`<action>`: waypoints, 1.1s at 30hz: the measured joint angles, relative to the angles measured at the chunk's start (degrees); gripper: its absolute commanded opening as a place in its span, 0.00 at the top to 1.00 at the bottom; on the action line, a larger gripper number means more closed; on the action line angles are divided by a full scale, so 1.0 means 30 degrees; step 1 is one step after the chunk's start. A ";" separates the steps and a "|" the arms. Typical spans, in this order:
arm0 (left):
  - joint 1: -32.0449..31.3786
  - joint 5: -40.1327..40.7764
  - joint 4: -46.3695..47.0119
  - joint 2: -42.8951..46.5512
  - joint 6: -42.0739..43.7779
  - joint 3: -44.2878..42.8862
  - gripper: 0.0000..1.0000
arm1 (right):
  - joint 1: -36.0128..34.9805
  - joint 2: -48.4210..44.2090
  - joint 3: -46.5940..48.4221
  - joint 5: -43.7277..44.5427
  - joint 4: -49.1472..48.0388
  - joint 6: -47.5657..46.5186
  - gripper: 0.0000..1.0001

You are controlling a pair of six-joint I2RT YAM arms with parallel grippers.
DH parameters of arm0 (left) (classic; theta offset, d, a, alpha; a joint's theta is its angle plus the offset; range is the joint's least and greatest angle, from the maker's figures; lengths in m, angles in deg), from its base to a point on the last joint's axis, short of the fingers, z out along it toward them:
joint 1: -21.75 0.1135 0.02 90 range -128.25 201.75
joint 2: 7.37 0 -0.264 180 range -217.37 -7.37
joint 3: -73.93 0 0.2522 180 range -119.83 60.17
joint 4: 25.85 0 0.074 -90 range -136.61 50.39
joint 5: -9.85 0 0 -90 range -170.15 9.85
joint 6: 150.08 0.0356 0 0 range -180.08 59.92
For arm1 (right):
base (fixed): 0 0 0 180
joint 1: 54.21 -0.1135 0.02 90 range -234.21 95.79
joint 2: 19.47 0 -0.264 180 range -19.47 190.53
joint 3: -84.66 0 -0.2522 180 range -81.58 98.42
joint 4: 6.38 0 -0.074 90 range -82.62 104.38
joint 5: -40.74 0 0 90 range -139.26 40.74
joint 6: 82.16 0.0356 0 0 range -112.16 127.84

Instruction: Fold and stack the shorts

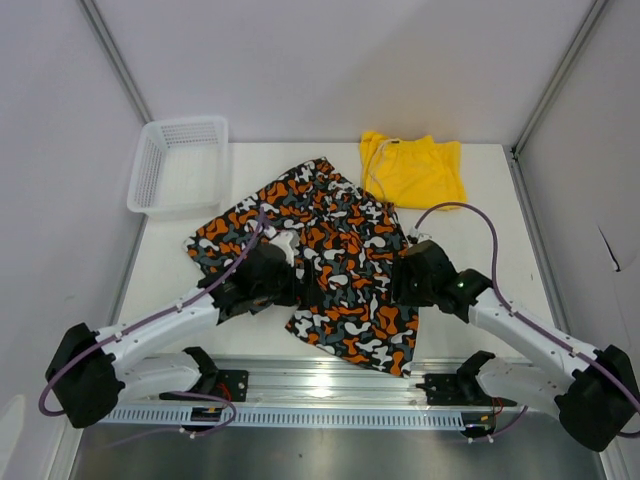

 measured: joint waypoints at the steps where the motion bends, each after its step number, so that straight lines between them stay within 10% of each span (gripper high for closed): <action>1: -0.0233 0.0000 -0.0007 0.0401 -0.0233 0.0576 0.04 | -0.0095 0.0204 0.0000 0.0138 0.0029 0.0066 0.42; 12: -0.0794 0.1107 -0.0430 0.4401 -0.2652 0.5435 0.09 | 0.2914 0.4131 0.1770 -0.0160 -0.0838 -0.1071 0.46; 21: -0.0801 0.1741 0.1785 0.2943 -0.2994 0.6812 0.14 | 0.9216 0.6994 0.3759 -0.6550 -0.4335 -0.2696 0.49; 33: -0.0801 0.1486 0.5610 0.0852 -0.2761 0.7009 0.23 | 0.9588 1.4775 0.9202 -0.9187 -0.7628 -0.2776 0.40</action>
